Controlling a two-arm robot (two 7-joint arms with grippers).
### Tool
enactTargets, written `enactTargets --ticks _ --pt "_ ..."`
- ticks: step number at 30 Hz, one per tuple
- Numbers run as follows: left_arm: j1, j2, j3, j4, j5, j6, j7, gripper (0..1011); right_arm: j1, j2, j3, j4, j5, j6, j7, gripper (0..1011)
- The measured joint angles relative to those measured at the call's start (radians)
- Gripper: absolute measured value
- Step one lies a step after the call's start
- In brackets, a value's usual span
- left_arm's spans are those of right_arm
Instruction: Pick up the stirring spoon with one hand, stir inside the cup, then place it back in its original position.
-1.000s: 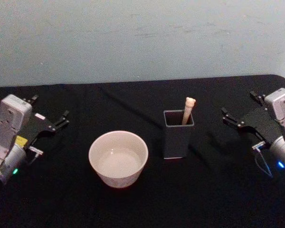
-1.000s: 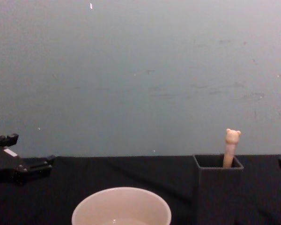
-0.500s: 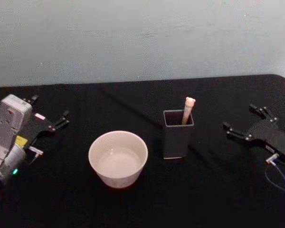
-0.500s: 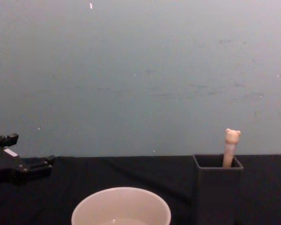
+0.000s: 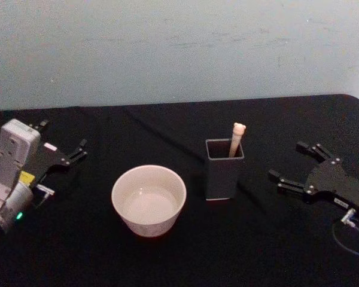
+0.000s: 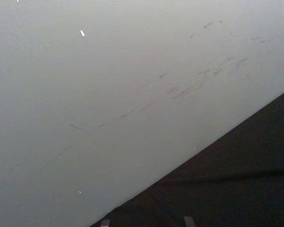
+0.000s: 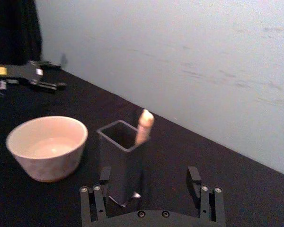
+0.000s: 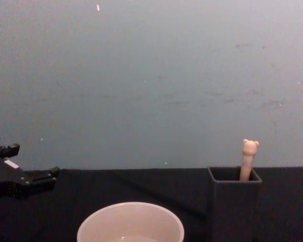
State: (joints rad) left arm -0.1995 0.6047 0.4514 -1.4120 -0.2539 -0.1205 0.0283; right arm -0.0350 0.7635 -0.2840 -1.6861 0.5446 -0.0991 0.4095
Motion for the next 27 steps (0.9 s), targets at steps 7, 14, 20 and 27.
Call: enactTargets --ticks 7,14,20,27 --pt "0.0 0.0 0.0 0.0 0.0 0.0 0.0 1001 0.027 -0.038 -0.018 0.017 -0.006 -0.007 0.048 1003" --pt "0.0 0.0 0.0 0.0 0.0 0.0 0.0 1001 0.106 -0.102 -0.051 0.074 -0.04 0.028 0.062 1003" --pt "0.0 0.0 0.0 0.0 0.0 0.0 0.0 1001 0.18 -0.16 -0.066 0.139 -0.061 0.06 0.066 1003" --pt "0.0 0.0 0.0 0.0 0.0 0.0 0.0 1001 0.249 -0.208 -0.079 0.203 -0.078 0.089 0.085 1003"
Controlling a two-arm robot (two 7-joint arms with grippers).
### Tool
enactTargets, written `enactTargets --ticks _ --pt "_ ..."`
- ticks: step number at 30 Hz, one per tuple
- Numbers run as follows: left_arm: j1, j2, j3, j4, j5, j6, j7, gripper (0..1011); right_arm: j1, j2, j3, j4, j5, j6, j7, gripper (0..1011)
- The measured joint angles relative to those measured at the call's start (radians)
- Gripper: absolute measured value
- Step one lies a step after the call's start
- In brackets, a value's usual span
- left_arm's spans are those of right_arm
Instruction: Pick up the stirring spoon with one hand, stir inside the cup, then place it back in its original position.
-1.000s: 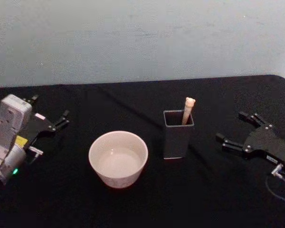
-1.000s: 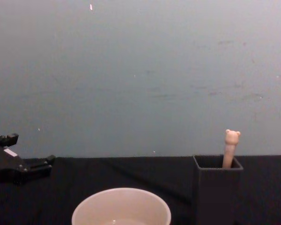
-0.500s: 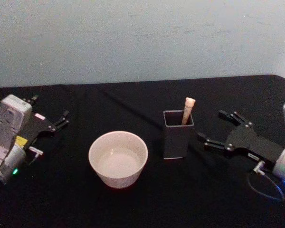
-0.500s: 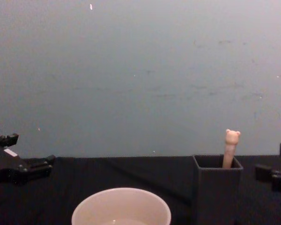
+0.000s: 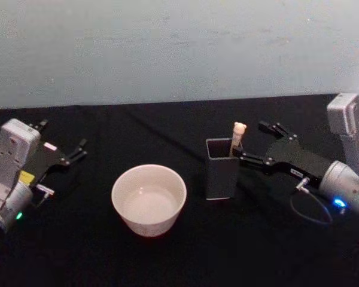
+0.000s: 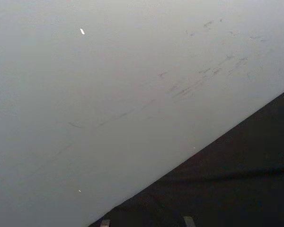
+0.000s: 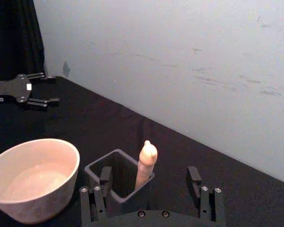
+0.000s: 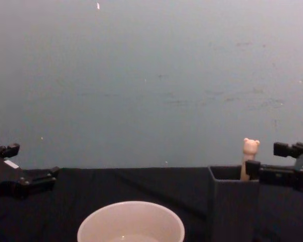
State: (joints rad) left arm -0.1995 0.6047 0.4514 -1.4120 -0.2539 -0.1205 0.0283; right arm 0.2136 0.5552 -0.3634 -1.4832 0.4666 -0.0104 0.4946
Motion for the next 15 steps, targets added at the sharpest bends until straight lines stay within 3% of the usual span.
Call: enactTargets --ticks 15 --pt "0.0 0.0 0.0 0.0 0.0 0.0 0.0 1001 0.079 -0.048 -0.019 0.08 -0.001 0.047 0.031 1002"
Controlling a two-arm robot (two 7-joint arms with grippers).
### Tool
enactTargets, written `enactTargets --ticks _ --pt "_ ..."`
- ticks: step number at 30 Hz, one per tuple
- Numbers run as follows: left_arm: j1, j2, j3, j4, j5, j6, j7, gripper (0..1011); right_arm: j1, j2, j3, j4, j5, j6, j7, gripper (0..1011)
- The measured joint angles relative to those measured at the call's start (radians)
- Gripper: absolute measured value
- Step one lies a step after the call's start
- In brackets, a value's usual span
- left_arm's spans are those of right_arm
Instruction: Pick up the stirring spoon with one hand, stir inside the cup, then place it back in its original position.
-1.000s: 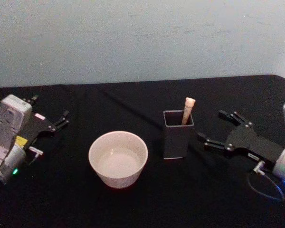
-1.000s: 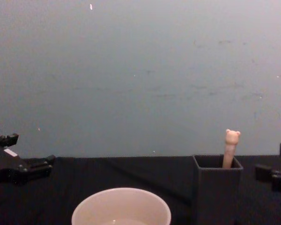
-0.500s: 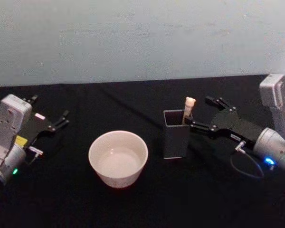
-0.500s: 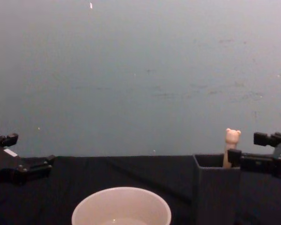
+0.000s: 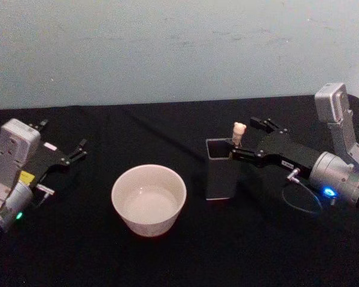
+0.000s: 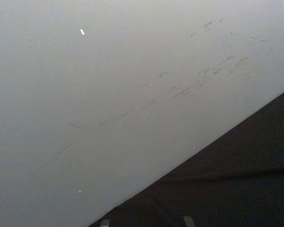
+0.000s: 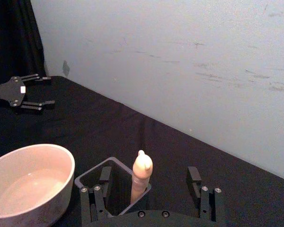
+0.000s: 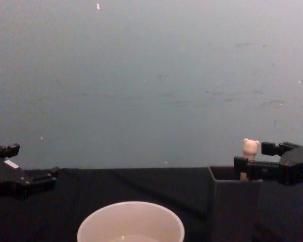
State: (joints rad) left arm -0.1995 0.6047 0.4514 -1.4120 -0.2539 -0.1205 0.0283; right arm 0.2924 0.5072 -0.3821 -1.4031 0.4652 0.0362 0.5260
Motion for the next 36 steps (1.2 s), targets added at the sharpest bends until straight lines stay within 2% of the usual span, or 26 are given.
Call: enactTargets --ticks 12,36 --pt "0.0 0.0 0.0 0.0 0.0 0.0 0.0 1001 0.024 -0.012 -0.006 0.021 0.009 0.014 0.01 1003" --pt "0.0 0.0 0.0 0.0 0.0 0.0 0.0 1001 0.024 -0.011 -0.006 0.021 0.01 0.014 0.009 1003"
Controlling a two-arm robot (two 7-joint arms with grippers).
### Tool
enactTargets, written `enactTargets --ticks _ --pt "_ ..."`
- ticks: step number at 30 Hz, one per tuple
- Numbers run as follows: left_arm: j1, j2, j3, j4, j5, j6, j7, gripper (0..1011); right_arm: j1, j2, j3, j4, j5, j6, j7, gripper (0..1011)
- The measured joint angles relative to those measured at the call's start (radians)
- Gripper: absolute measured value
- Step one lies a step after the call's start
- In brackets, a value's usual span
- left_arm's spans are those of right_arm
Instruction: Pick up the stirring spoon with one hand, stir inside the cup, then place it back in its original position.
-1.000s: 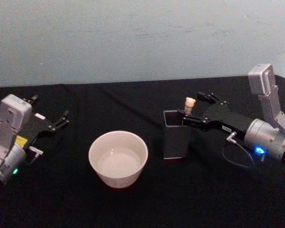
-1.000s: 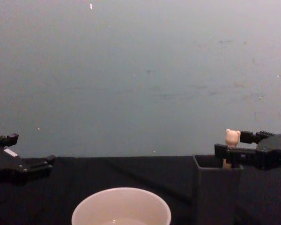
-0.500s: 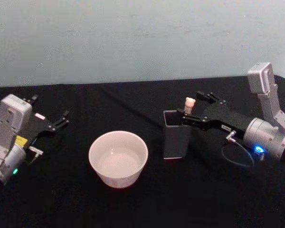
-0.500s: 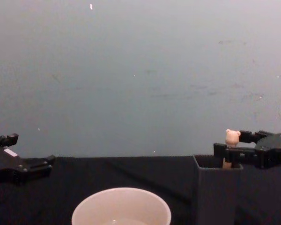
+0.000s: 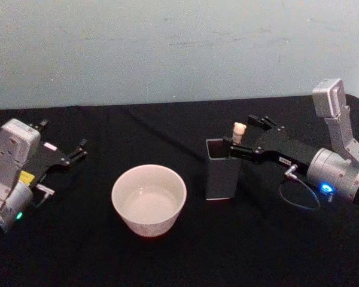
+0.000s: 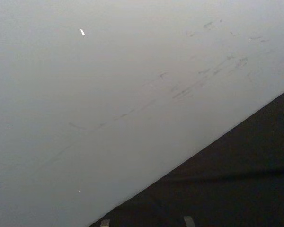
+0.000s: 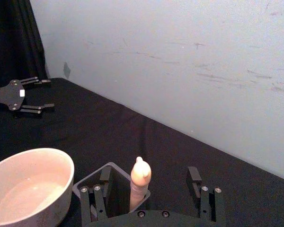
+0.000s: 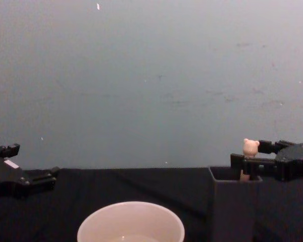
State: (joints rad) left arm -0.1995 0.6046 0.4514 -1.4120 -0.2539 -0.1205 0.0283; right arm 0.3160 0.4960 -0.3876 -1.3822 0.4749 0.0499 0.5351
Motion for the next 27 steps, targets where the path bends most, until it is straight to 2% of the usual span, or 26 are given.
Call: enactTargets --ticks 3,6,13,14,15,17,19,23,24,26,27 --pt "0.0 0.0 0.0 0.0 0.0 0.0 0.0 1001 0.0 0.0 0.0 0.0 0.0 0.0 0.0 1003" --pt "0.0 0.0 0.0 0.0 0.0 0.0 0.0 1001 0.0 0.0 0.0 0.0 0.0 0.0 0.0 960" --pt "0.0 0.0 0.0 0.0 0.0 0.0 0.0 1001 -0.001 0.0 0.0 -0.001 0.0 -0.001 -0.001 763" --pt "0.0 0.0 0.0 0.0 0.0 0.0 0.0 1001 -0.001 0.0 0.0 -0.001 0.0 -0.001 -0.001 763" --pt "0.0 0.0 0.0 0.0 0.0 0.0 0.0 1001 -0.001 0.0 0.0 -0.001 0.0 -0.001 -0.001 707" --pt "0.0 0.0 0.0 0.0 0.0 0.0 0.0 1001 -0.001 0.0 0.0 -0.001 0.0 -0.001 -0.001 678" --pt "0.0 0.0 0.0 0.0 0.0 0.0 0.0 1001 -0.001 0.0 0.0 -0.001 0.0 -0.001 -0.001 569" --pt "0.0 0.0 0.0 0.0 0.0 0.0 0.0 1001 -0.001 0.0 0.0 -0.001 0.0 -0.001 -0.001 474" --pt "0.0 0.0 0.0 0.0 0.0 0.0 0.0 1001 -0.001 0.0 0.0 -0.001 0.0 -0.001 -0.001 403" --pt "0.0 0.0 0.0 0.0 0.0 0.0 0.0 1001 -0.001 0.0 0.0 -0.001 0.0 -0.001 -0.001 343" --pt "0.0 0.0 0.0 0.0 0.0 0.0 0.0 1001 -0.001 0.0 0.0 -0.001 0.0 -0.001 -0.001 343"
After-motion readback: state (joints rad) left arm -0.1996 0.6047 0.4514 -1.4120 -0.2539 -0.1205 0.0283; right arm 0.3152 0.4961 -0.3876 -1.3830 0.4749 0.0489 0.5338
